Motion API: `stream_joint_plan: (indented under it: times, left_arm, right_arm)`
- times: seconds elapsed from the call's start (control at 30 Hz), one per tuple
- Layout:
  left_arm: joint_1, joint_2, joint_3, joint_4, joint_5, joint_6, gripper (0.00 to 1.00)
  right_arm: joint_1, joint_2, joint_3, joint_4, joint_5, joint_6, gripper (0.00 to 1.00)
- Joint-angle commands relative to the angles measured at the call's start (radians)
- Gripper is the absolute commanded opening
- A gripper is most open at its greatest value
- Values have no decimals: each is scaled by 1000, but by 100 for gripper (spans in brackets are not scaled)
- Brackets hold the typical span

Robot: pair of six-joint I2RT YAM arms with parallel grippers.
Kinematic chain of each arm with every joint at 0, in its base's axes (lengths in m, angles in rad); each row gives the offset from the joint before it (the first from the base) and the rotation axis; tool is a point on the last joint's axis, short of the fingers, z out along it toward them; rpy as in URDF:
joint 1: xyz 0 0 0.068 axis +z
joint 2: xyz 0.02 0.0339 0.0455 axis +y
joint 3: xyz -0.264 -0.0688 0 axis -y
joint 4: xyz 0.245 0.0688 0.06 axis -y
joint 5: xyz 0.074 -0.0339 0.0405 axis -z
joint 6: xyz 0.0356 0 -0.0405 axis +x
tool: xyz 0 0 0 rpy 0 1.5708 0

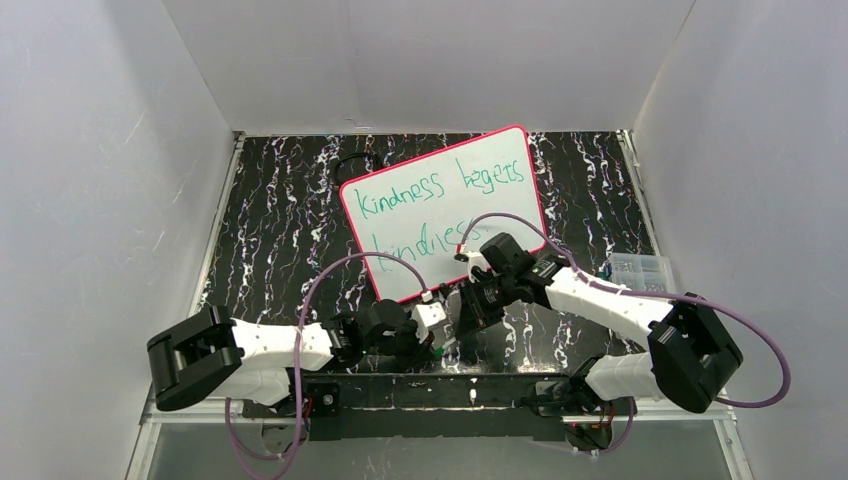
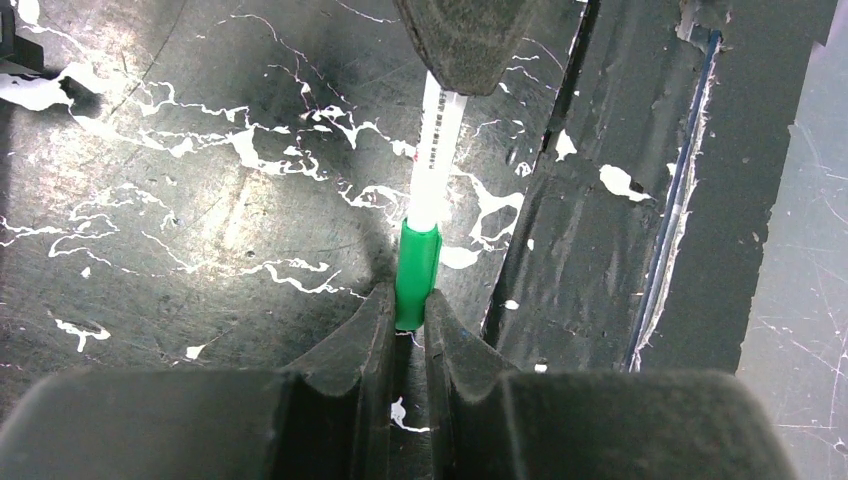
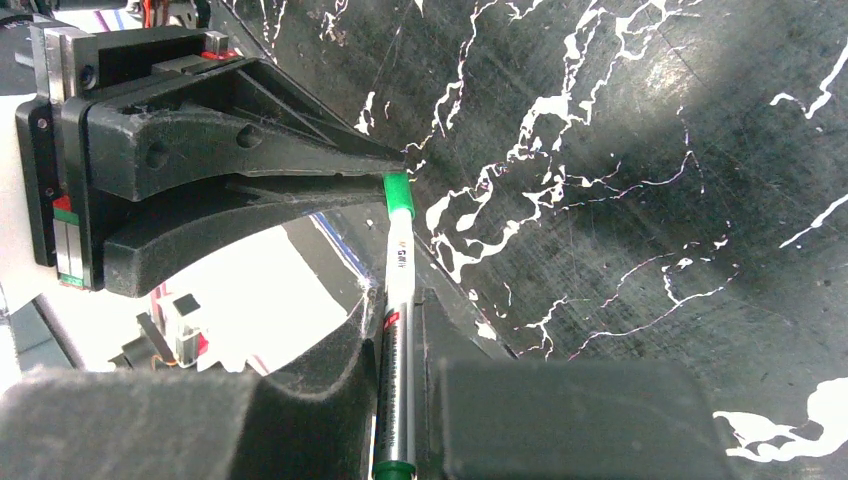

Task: Write a sentence on the whiteboard
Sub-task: Close the whiteboard marker at the center of the board.

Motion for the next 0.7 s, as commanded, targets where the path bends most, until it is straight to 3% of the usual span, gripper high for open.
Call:
stream_joint_plan:
  times: [0.0,0.1,0.4,0.67]
  left_arm:
    - [3,-64,28,182,-19,-2,0]
    - [3,-59,30,182,-25,-4,0]
    - [3,-60,35,217,-56,-26,0]
    - [3,19,79,258,-72,-38,0]
  right_arm:
    - [2,-3,-17,-38,32,1,1]
    - [2,-1,-35,13,-26,29,1]
    - [2,-44,-41,8,12,20,1]
    - [36,-41,61,-184,194,-36,1]
